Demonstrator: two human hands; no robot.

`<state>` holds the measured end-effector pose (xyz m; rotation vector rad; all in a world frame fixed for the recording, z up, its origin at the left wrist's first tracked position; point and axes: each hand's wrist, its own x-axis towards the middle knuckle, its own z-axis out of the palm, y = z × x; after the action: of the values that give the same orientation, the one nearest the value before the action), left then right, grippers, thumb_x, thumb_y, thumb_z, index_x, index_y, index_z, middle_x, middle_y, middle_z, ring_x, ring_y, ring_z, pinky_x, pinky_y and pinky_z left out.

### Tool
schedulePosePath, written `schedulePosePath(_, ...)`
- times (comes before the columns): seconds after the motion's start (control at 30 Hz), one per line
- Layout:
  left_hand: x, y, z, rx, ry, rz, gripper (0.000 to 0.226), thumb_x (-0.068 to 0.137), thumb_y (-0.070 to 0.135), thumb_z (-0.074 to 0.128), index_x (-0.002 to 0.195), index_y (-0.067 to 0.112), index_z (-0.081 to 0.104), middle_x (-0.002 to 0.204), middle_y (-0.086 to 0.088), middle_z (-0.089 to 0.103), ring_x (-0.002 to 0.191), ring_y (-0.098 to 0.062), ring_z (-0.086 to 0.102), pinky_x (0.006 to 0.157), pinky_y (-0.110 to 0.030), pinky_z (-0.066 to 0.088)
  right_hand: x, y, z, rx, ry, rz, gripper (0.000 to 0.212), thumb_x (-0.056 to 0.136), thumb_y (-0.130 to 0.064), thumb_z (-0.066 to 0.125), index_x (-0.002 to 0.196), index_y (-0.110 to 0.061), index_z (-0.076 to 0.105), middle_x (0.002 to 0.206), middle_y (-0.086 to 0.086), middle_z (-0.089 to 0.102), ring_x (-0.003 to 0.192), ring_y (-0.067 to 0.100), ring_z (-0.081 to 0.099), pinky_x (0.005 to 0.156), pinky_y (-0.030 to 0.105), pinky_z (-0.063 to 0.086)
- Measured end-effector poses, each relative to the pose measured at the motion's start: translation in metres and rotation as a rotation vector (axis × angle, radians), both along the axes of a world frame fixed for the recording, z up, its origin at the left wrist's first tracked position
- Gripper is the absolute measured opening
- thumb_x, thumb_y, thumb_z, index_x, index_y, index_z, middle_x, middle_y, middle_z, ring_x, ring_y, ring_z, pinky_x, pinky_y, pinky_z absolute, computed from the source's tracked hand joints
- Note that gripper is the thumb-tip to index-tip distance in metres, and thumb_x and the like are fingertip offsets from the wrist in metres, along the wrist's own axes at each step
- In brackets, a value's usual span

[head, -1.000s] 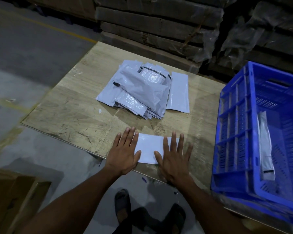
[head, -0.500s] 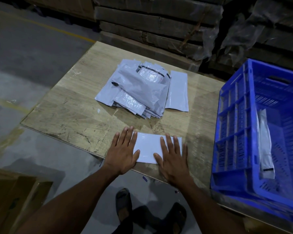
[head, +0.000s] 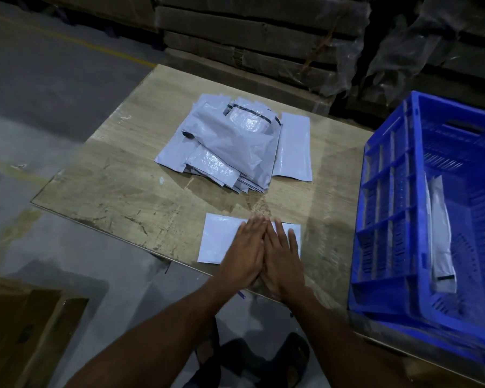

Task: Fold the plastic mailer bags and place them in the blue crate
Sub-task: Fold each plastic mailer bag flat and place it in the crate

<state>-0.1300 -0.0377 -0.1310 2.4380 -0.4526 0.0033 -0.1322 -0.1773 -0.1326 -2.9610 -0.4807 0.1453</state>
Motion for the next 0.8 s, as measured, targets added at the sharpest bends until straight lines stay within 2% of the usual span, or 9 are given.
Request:
schedulePosePath(0.07, -0.005, -0.007, -0.006, 0.041, -0.006, 0.02, 0.057, 0.111, 0.029, 0.017, 0.157, 0.002, 0.037, 0.164, -0.013, 0.036, 0.154, -0.023, 0.031, 0.127, -0.038, 0.014, -0.003, -0.004, -0.001, -0.03, -0.038, -0.02, 0.055, 0.104, -0.03, 0.033, 0.157, -0.015, 0.03, 0.167, 0.004, 0.021, 0.155, 0.028, 0.011, 0.121, 0.054, 0.018)
schedulePosePath(0.2, -0.007, 0.012, -0.011, 0.204, -0.081, 0.029, 0.053, 0.109, 0.025, 0.028, 0.155, 0.004, 0.043, 0.162, -0.012, 0.041, 0.152, -0.025, 0.035, 0.125, -0.042, 0.021, -0.004, -0.007, 0.004, -0.053, -0.005, -0.057, 0.058, 0.105, -0.043, 0.025, 0.16, -0.025, 0.022, 0.169, 0.004, 0.008, 0.156, 0.031, 0.002, 0.122, 0.056, 0.012)
schedulePosePath(0.37, -0.007, 0.06, -0.014, 0.472, -0.054, 0.067, 0.063, 0.108, 0.044, 0.022, 0.163, 0.013, 0.027, 0.172, -0.008, 0.019, 0.159, -0.029, 0.014, 0.127, -0.051, 0.017, -0.004, -0.015, 0.006, -0.065, 0.051, -0.113, 0.069, 0.103, -0.061, 0.021, 0.162, -0.025, 0.014, 0.169, 0.01, 0.0, 0.154, 0.038, -0.003, 0.123, 0.057, 0.008)
schedulePosePath(0.47, -0.007, 0.085, -0.013, 0.506, -0.006, 0.128, 0.07, 0.105, 0.052, 0.026, 0.164, 0.016, 0.023, 0.173, -0.006, 0.014, 0.16, -0.029, 0.008, 0.127, -0.052, 0.017, -0.003, -0.015, 0.006, -0.065, 0.08, -0.105, 0.071, 0.102, -0.063, 0.018, 0.162, -0.025, 0.01, 0.169, 0.009, -0.007, 0.154, 0.037, -0.009, 0.122, 0.059, 0.008)
schedulePosePath(0.53, -0.007, 0.089, -0.014, 0.522, 0.01, 0.124, 0.072, 0.104, 0.053, 0.026, 0.165, 0.015, 0.021, 0.173, -0.006, 0.011, 0.16, -0.029, 0.007, 0.126, -0.053, 0.017, -0.002, -0.015, 0.009, -0.074, 0.111, -0.131, 0.071, 0.101, -0.063, 0.016, 0.162, -0.028, 0.005, 0.168, 0.008, -0.013, 0.153, 0.036, -0.015, 0.121, 0.063, 0.002)
schedulePosePath(0.6, -0.007, 0.086, -0.015, 0.535, 0.012, 0.137, 0.073, 0.103, 0.052, 0.028, 0.164, 0.014, 0.022, 0.173, -0.008, 0.011, 0.16, -0.03, 0.008, 0.126, -0.055, 0.016, -0.002, -0.009, 0.014, -0.092, 0.075, -0.135, 0.068, 0.102, -0.058, 0.016, 0.161, -0.024, 0.009, 0.169, 0.008, -0.007, 0.154, 0.038, -0.011, 0.119, 0.066, -0.002)
schedulePosePath(0.7, -0.007, 0.085, -0.016, 0.538, 0.009, 0.142, 0.073, 0.102, 0.051, 0.029, 0.164, 0.013, 0.024, 0.173, -0.012, 0.012, 0.159, -0.031, 0.011, 0.125, -0.056, 0.017, -0.002, 0.016, 0.018, -0.075, 0.058, 0.075, 0.062, 0.106, -0.05, 0.013, 0.16, -0.022, 0.024, 0.169, 0.003, 0.009, 0.155, 0.032, -0.001, 0.118, 0.068, 0.009)
schedulePosePath(0.8, -0.007, 0.088, -0.017, 0.554, 0.005, 0.137, 0.074, 0.103, 0.054, 0.026, 0.166, 0.015, 0.017, 0.173, -0.015, 0.005, 0.16, -0.031, 0.005, 0.126, -0.055, 0.014, 0.001, 0.014, 0.015, -0.045, 0.084, 0.107, 0.062, 0.105, -0.056, 0.012, 0.16, -0.029, 0.02, 0.169, -0.004, 0.006, 0.156, 0.023, -0.003, 0.118, 0.062, 0.014)
